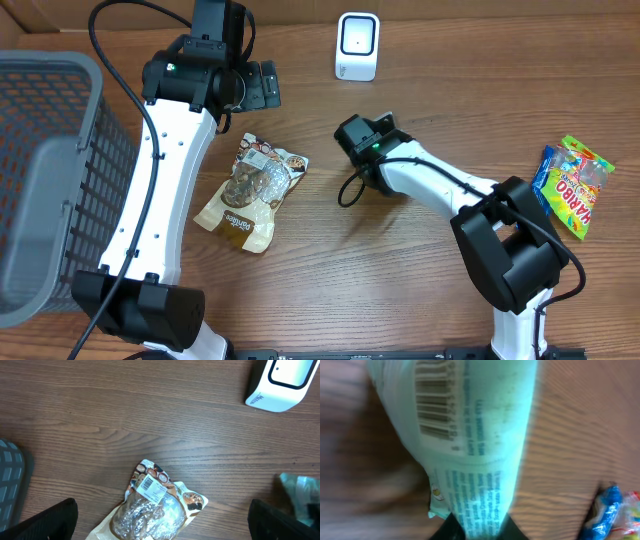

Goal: Scan the item barcode

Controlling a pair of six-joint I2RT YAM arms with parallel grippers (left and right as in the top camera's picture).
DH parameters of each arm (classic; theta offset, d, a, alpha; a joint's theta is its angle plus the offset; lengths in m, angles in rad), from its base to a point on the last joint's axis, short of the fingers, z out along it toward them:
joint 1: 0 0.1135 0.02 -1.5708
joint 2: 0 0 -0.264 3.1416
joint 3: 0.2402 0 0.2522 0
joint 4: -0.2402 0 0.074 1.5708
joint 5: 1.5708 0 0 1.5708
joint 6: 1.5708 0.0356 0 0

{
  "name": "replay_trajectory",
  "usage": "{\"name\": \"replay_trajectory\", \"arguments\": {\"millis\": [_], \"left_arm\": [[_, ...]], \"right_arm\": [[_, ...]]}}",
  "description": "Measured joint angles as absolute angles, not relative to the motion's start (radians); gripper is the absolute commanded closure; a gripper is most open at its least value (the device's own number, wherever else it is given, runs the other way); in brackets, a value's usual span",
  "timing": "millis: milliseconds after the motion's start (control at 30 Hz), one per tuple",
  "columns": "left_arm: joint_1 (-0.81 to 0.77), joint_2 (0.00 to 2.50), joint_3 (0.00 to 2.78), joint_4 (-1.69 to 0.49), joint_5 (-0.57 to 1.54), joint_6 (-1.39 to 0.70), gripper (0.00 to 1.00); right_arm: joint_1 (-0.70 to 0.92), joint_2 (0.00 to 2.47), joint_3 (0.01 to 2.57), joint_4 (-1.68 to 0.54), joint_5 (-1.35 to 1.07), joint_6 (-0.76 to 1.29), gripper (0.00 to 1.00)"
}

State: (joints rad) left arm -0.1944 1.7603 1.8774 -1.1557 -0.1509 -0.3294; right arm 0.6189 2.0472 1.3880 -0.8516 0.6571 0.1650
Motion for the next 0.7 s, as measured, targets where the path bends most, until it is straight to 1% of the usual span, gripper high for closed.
{"name": "replay_trajectory", "arguments": {"millis": [100, 133, 200, 233, 267, 300, 433, 533, 633, 700], "left_arm": [[-0.194, 1.760, 1.877, -1.156, -0.151, -0.329, 0.00], [-0.194, 1.760, 1.877, -1.156, -0.151, -0.329, 0.00], [-0.194, 1.760, 1.877, -1.156, -0.151, -0.329, 0.00], [-0.194, 1.760, 1.877, -1.156, -0.151, -0.329, 0.00], [-0.194, 1.760, 1.877, -1.156, -0.151, -0.329, 0.00], [-0.194, 1.760, 1.877, -1.156, -0.151, -0.329, 0.00], [-0.194, 1.760, 1.877, -1.156, -0.151, -0.329, 0.00], [-0.194, 1.760, 1.877, -1.155, -0.151, -0.329, 0.00], [-0.194, 1.760, 1.877, -1.156, -0.151, -0.329, 0.00], [-0.194, 1.760, 1.877, -1.156, -0.151, -0.329, 0.00]], "right_arm": [[0.653, 2.047, 1.388, -0.870, 0.572, 0.167, 0.52], [0.663, 2.047, 1.388, -0.873, 0.549, 0.168, 0.46], [0.689, 2.047, 1.388, -0.877, 0.498, 0.167, 0.28], [0.702, 2.047, 1.388, -0.878, 0.475, 0.168, 0.13], [0.715, 2.047, 1.388, -0.879, 0.460, 0.167, 0.02], [0.731, 2.047, 1.389, -0.880, 0.455, 0.166, 0.00], [0.768, 2.042, 1.411, -0.909, 0.408, 0.177, 0.00], [0.760, 2.041, 1.456, -0.955, 0.381, 0.199, 0.00], [0.697, 2.027, 1.526, -0.979, 0.312, 0.210, 0.00], [0.616, 2.000, 1.563, -0.975, 0.237, 0.213, 0.00]]}}
